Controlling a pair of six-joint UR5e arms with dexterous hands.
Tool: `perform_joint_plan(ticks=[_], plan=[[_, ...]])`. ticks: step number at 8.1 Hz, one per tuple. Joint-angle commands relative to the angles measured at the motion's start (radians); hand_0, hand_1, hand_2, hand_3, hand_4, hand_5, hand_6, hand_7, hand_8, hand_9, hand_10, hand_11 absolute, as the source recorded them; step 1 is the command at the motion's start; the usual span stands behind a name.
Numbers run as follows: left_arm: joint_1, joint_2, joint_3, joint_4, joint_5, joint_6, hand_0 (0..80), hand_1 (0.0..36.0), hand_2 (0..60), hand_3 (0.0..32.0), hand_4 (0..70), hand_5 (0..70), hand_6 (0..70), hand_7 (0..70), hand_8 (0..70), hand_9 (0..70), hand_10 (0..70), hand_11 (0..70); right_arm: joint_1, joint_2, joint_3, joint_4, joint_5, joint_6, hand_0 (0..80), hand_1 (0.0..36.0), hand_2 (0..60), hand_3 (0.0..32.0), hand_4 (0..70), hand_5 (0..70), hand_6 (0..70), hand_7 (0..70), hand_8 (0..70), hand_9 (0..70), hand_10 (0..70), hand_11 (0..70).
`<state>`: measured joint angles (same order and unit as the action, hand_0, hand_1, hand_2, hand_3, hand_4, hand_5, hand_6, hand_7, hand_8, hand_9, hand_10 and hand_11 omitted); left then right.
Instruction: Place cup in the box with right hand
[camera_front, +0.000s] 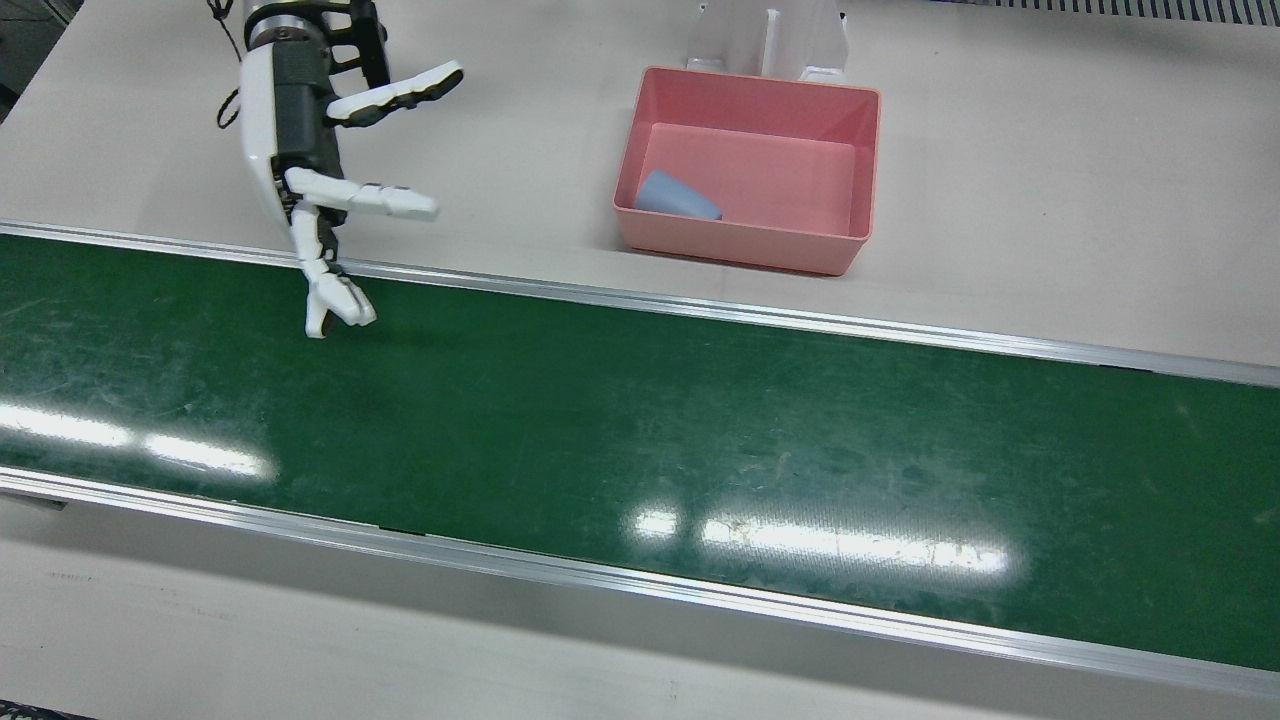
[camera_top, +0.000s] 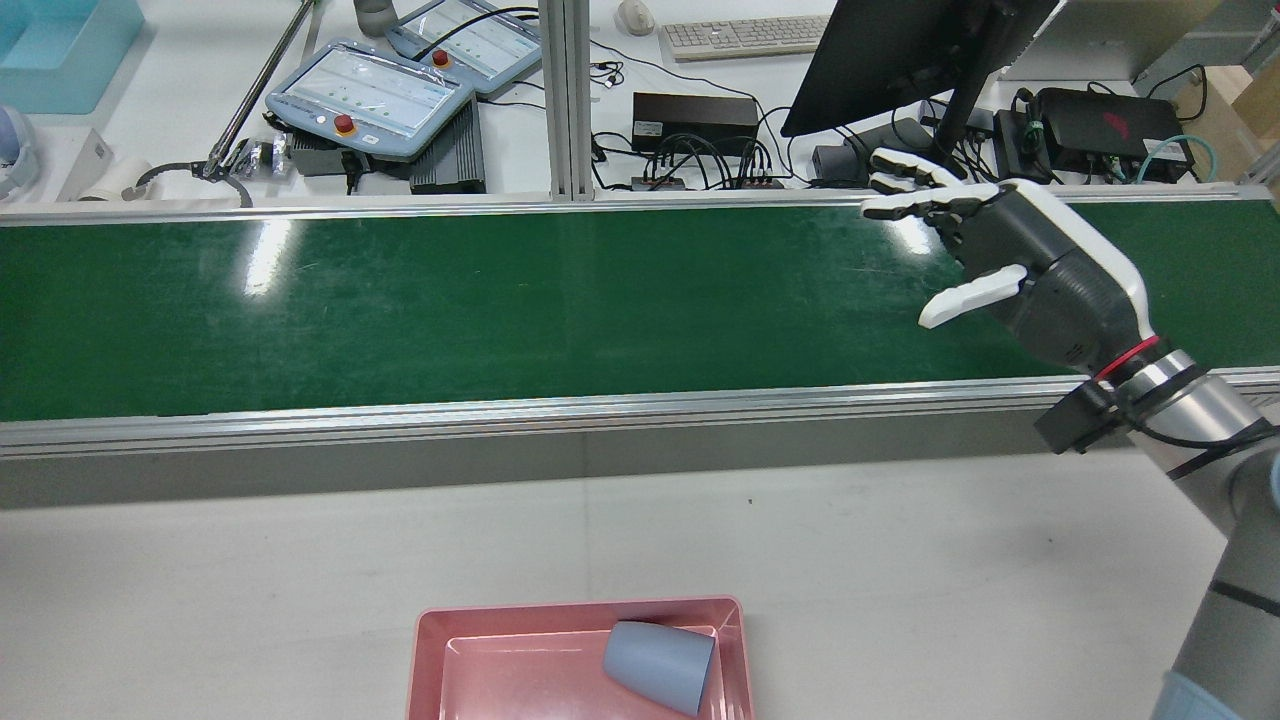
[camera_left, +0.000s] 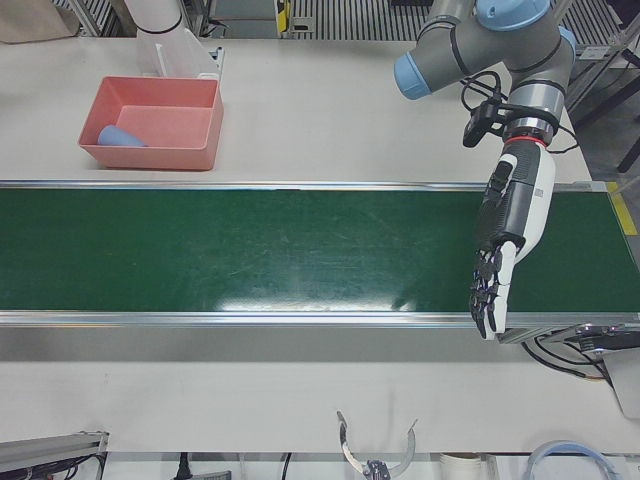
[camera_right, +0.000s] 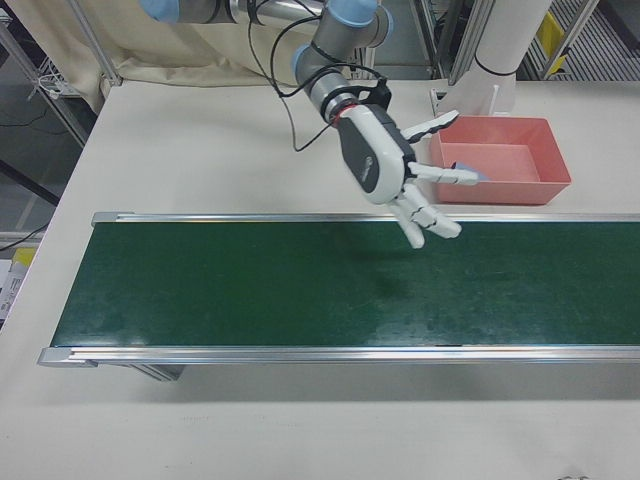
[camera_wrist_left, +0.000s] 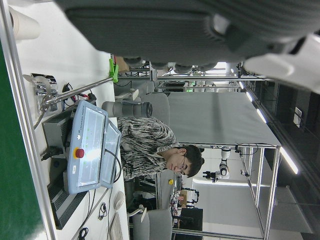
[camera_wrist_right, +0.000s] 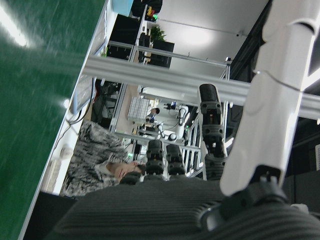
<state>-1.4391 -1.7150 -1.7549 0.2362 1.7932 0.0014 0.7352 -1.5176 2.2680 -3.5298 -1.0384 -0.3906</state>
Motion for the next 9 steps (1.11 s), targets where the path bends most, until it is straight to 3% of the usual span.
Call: perform_joint_plan(ticks=[1,3,4,6,7,8,9], plan=[[-0.001,0.000,0.000,0.000,0.000,0.000,0.0,0.0,0.0,0.0,0.0,0.0,0.0,0.0,0.0,0.0,0.0,0.0,0.406,-0.091,-0.209,0.103,-0.272,0.174,57.0,14.9,2.3,0.0,30.2,6.2,5.7,18.2,10.1,18.2,3.0,6.1],[0.000,0.000,0.000,0.000,0.000,0.000,0.0,0.0,0.0,0.0,0.0,0.0,0.0,0.0,0.0,0.0,0.0,0.0,0.612,-0.151,-0.364,0.285,-0.409,0.197,57.3,16.2,4.3,0.0,27.2,6.7,6.4,20.8,10.7,19.2,5.5,9.8],[0.000,0.000,0.000,0.000,0.000,0.000,0.0,0.0,0.0,0.0,0.0,0.0,0.0,0.0,0.0,0.0,0.0,0.0,0.671,-0.192,-0.404,0.373,-0.425,0.199,54.8,19.6,13.7,0.0,25.9,6.5,6.8,22.9,11.1,20.1,5.2,9.3],[-0.001,0.002,0.000,0.000,0.000,0.000,0.0,0.0,0.0,0.0,0.0,0.0,0.0,0.0,0.0,0.0,0.0,0.0,0.679,-0.266,-0.423,0.419,-0.427,0.213,56.3,14.2,2.3,0.0,29.7,6.4,7.2,24.7,11.6,21.2,6.1,10.5],[-0.001,0.002,0.000,0.000,0.000,0.000,0.0,0.0,0.0,0.0,0.0,0.0,0.0,0.0,0.0,0.0,0.0,0.0,0.693,-0.263,-0.451,0.436,-0.427,0.219,52.8,18.3,14.4,0.0,21.9,6.4,7.3,25.2,11.9,21.6,6.6,11.2],[-0.001,0.002,-0.002,0.000,0.000,0.000,0.0,0.0,0.0,0.0,0.0,0.0,0.0,0.0,0.0,0.0,0.0,0.0,0.704,-0.265,-0.452,0.452,-0.427,0.217,54.6,14.4,4.6,0.0,22.8,6.6,7.0,23.4,11.8,21.2,7.0,11.9],[-0.001,0.002,-0.002,0.000,0.000,0.000,0.0,0.0,0.0,0.0,0.0,0.0,0.0,0.0,0.0,0.0,0.0,0.0,0.704,-0.265,-0.452,0.453,-0.427,0.217,54.5,14.3,4.4,0.0,21.3,6.7,6.9,22.5,11.9,21.2,7.4,12.5]])
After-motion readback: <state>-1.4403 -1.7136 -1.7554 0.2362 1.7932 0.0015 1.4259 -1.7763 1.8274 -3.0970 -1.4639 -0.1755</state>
